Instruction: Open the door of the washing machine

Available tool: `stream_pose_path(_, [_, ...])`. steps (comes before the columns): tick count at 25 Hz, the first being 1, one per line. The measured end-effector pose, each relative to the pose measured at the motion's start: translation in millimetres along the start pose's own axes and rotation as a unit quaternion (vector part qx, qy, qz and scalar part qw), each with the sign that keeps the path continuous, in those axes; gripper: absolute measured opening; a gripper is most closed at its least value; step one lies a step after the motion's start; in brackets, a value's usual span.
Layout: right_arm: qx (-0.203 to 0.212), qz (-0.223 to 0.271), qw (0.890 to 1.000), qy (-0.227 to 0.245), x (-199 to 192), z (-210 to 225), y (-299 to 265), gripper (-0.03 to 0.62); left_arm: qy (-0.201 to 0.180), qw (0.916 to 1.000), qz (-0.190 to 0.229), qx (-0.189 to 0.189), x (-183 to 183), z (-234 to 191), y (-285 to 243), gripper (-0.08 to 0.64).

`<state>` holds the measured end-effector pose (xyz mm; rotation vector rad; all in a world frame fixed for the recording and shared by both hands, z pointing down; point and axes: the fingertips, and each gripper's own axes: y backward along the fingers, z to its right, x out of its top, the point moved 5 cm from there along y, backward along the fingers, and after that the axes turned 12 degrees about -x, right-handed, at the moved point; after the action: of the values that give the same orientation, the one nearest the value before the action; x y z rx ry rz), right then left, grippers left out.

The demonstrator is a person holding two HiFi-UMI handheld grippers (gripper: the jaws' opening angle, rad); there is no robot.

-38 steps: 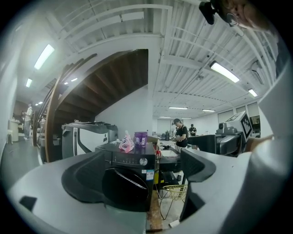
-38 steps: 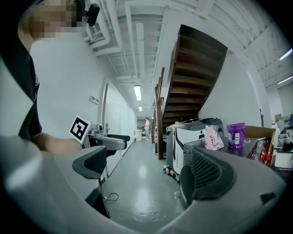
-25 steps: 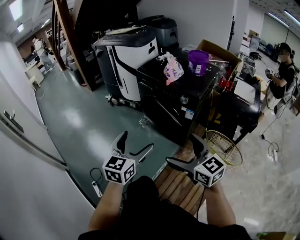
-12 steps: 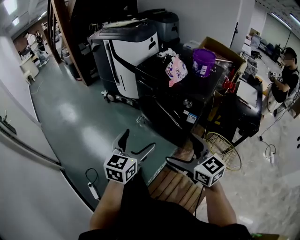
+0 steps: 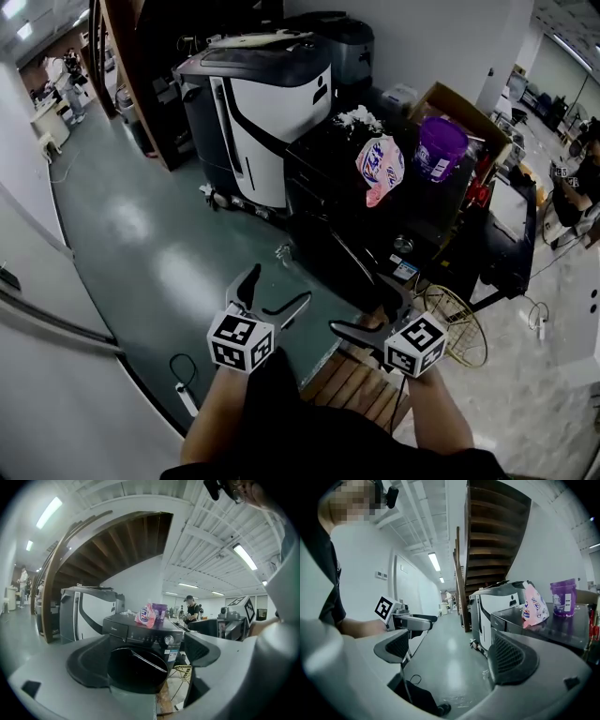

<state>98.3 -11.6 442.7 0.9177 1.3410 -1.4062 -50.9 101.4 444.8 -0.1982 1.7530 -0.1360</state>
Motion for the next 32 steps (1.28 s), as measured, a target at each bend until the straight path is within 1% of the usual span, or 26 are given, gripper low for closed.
stream_pose_path(3, [0.001,-0.009,1.000,-0.007,18,0,-48,0.574,0.017,0.9997,-0.004,-0.017,11,-45,-5,0.505])
stream_pose_path(6, [0.000,-0.007,1.000,-0.024,43,-2,-95,0.572,0.034,0.9991,-0.008,-0.023,34,-104,0,0.503])
stream_pose_path(9, [-0.004,-0.004,0.999,-0.040,71,-4,-132,0.572,0.029,0.9988,-0.022,-0.032,65,-155,9,0.503])
stream_pose_path(11, [-0.010,-0.009,0.999,-0.047,83,-5,-148,0.572,0.024,0.9983,-0.029,-0.044,84,-176,9,0.502])
stream_pose_path(15, [-0.023,-0.028,0.997,-0.063,92,-4,-161,0.572,0.028,0.9971,-0.036,-0.061,104,-186,-1,0.502])
stream_pose_path(18, [-0.033,-0.032,0.996,-0.073,97,5,-166,0.571,0.040,0.9950,-0.046,-0.079,102,-182,-15,0.502])
stream_pose_path(22, [-0.045,-0.031,0.996,-0.075,100,20,-175,0.571,0.040,0.9913,-0.068,-0.105,97,-180,-36,0.502])
stream_pose_path(28, [-0.046,-0.028,0.995,-0.087,101,47,-190,0.571,0.046,0.9892,-0.092,-0.105,106,-188,-69,0.500])
stream_pose_path(32, [-0.052,-0.002,0.994,-0.099,109,75,-198,0.571,0.020,0.9856,-0.115,-0.123,120,-186,-101,0.500])
